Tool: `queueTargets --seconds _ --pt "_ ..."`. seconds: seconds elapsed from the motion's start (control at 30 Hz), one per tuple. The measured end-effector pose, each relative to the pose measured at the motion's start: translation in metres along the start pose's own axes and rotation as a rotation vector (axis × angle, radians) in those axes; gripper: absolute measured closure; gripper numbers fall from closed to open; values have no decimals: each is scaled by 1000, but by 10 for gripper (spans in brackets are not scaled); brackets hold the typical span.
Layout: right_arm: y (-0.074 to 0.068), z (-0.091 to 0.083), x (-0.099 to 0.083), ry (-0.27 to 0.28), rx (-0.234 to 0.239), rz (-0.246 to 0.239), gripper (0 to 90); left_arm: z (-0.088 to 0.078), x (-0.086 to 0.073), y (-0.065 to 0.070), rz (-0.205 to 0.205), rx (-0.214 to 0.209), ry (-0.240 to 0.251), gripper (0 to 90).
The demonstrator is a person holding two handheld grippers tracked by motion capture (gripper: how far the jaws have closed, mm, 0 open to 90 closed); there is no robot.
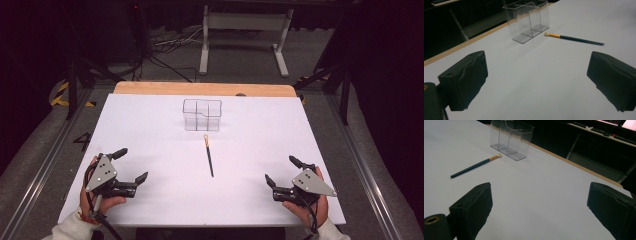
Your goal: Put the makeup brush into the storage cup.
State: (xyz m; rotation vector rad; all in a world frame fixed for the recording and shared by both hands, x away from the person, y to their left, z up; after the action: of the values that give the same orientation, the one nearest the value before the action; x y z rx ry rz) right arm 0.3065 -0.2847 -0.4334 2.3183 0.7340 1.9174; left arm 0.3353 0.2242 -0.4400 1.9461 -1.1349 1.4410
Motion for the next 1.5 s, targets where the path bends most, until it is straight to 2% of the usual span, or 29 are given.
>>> queueTargets --seconds 0.33,0.5,0.67,0.83,0.93,1.1,1.17,1.2,1.27,1.3,1.4,1.5 --pt "0 6 -3 -34 -4 8 76 -2 -2 1 -9 0 -7 35" --pt "-2 15 0 -48 4 14 117 -3 -6 1 -15 -6 -29 35" --pt "-8 32 7 -101 65 22 152 -9 -8 2 -27 3 -32 35" --pt "-16 45 18 -152 103 18 169 -9 -9 2 -33 1 -42 36" --pt "-26 58 28 -206 149 15 182 -6 -10 2 -35 -6 -51 38" --pt "-38 74 44 -259 193 0 200 -5 -11 3 -39 -14 -62 39" --pt "-47 86 55 -306 222 5 200 -5 -12 3 -46 -23 -67 38" --pt "-55 99 64 -350 250 -9 201 -5 -13 3 -46 -22 -73 38" --pt "-58 104 68 -356 250 -9 201 -4 -13 3 -45 -26 -76 39" --pt "-62 113 72 -385 267 -6 204 -5 -12 3 -41 -22 -72 46" --pt "-75 142 81 -505 318 -2 216 -4 -13 2 -44 -23 -73 51" --pt "-91 165 87 -603 331 -21 233 -4 -13 2 -44 -24 -72 52"
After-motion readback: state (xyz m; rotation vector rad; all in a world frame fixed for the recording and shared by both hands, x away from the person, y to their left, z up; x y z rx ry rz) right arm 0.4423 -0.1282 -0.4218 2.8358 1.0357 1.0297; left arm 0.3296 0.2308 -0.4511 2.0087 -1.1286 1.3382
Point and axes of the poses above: each handheld gripper's, and its own axes: z roughly forward along the jaws, x roughly out of its top, y roughly to its right, the point moved 2 cm from there along z, roughly forward along the jaws, and after that the axes turned 11 degrees about -x, right-handed, at the moved point
